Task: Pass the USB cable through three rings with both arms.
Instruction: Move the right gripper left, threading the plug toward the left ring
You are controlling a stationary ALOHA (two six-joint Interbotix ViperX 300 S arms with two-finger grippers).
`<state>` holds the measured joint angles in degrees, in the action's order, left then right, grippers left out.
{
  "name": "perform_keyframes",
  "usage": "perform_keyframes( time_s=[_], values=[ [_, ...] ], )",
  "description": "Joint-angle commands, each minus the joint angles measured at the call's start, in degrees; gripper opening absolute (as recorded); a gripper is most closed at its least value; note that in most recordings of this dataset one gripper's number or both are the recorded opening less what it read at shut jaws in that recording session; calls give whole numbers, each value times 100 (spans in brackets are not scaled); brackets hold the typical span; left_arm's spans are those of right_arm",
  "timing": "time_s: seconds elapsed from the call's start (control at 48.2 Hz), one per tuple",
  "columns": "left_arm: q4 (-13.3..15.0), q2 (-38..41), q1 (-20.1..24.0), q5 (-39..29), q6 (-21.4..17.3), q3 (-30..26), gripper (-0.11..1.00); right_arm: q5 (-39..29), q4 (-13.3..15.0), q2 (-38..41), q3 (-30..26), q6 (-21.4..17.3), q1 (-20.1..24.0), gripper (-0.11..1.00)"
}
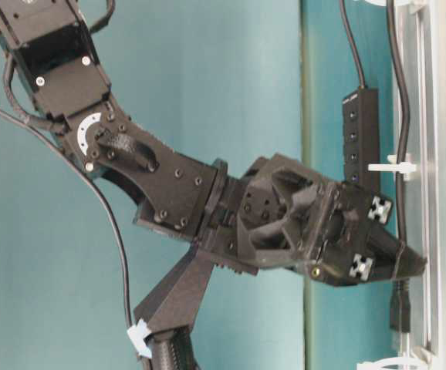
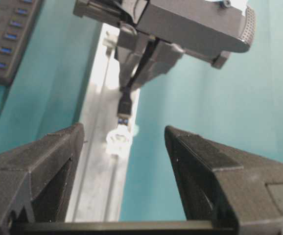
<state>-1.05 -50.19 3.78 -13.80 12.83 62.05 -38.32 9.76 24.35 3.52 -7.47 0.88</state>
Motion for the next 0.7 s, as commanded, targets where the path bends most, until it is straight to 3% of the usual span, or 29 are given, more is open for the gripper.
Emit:
perform_keyframes(
  time_s=[0.0, 0.684],
  values=[
    [-9, -97, 0, -26, 0, -44, 74, 35, -18, -18, -149, 35, 18, -9],
    [-9, -237, 0, -141, 0, 18, 74, 149, -88, 237, -527, 35, 35, -9]
  ],
)
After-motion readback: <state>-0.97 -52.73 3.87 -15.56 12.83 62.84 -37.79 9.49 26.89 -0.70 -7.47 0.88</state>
